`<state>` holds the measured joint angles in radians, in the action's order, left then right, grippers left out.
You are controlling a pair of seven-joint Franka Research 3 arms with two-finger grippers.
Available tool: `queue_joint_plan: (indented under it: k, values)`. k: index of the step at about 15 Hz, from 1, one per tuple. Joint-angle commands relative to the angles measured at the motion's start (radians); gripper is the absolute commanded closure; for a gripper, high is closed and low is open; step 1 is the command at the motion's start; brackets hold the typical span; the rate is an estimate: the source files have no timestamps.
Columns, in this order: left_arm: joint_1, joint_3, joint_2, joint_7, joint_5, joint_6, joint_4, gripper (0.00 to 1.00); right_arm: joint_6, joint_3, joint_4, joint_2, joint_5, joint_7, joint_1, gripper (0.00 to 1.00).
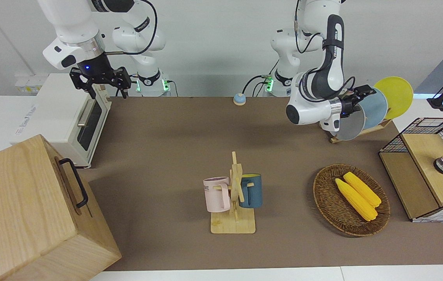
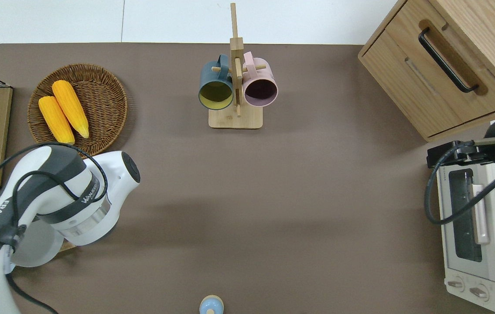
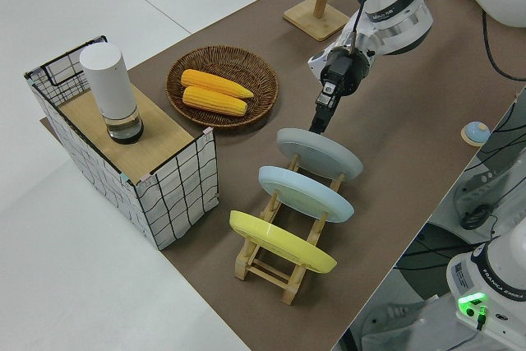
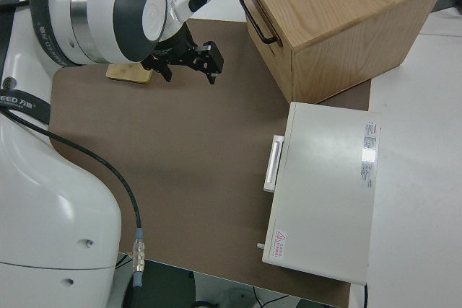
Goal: Pick gray plate from table and place it on lower plate rack with left arm
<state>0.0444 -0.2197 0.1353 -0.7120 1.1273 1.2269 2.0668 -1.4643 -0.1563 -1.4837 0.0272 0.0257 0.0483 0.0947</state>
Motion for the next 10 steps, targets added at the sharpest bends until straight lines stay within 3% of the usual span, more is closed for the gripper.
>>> queue_joint_plan:
  k: [1,10]
  values:
    - [-0.004,-0.024,-0.002,0.146,-0.127,-0.014,-0.167,0.01,0.001,0.006,0.006,0.0,-0.003,0.004,-0.007,0.017]
    - [-0.014,-0.024,-0.008,0.207,-0.595,-0.014,-0.477,0.01,0.001,0.006,0.006,0.0,-0.003,0.004,-0.007,0.017]
